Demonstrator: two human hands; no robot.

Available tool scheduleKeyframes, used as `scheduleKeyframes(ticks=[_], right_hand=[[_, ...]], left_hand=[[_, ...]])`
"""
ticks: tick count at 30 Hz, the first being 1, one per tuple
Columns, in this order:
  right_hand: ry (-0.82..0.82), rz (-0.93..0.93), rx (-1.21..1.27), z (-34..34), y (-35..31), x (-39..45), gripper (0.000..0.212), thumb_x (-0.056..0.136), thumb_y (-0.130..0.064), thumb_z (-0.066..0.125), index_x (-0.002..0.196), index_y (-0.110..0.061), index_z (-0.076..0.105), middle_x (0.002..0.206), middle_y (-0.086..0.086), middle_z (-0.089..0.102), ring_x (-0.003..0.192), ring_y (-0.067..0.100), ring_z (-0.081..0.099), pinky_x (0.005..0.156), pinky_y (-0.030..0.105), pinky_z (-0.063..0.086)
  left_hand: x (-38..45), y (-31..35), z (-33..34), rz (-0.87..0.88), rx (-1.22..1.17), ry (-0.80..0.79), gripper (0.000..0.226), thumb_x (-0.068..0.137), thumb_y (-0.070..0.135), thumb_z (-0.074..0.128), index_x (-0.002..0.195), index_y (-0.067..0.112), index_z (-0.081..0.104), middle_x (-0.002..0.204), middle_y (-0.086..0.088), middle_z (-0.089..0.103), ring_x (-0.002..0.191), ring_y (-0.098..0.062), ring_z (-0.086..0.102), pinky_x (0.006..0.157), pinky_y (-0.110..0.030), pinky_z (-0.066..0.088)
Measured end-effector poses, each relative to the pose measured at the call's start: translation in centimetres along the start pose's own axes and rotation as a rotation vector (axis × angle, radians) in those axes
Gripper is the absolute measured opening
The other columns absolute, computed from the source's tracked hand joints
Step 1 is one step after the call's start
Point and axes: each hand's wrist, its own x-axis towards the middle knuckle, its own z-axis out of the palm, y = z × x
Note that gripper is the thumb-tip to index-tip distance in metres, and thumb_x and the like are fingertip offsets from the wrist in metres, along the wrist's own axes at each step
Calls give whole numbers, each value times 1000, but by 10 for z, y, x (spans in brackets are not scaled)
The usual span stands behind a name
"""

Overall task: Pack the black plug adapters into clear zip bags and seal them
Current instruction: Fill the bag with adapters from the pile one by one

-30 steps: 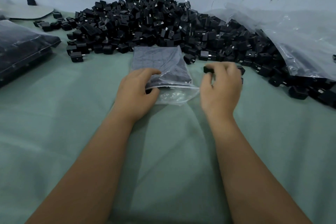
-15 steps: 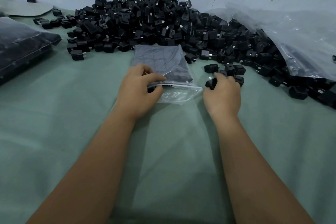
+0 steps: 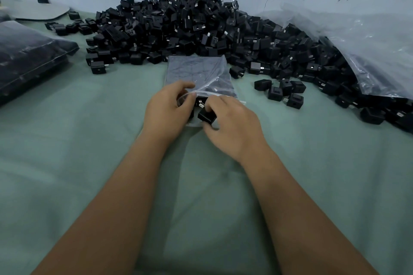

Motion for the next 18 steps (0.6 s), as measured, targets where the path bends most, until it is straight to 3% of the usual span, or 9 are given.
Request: scheduleKeyframes(ticks=[5,11,18], right_hand=[[-57,14,-113,3,-1,-1,25,78,-38,55,100,-25,55,92,-8,61,87,18,55,59,27,36],[-76,37,-149,5,3,0,22,88,-26,53,109,-27,57,97,-6,63,93,20,58,60,28,36],[-48,86,-128,4,2,2,17,91,-27,55,108,-26,58,102,-6,66,94,22,61,65,33,47]], left_hand=[[0,1,-1,-3,14,7,21,94,30,59,113,25,67,94,13,65,83,-10,59,77,-26,46],[0,2,-1,8,10,6,15,94,28,59,103,24,70,91,10,69,78,-11,59,73,-27,46],[0,3,-1,-16,-3,21,12,93,28,59,98,25,71,84,13,67,77,-11,60,72,-29,48]])
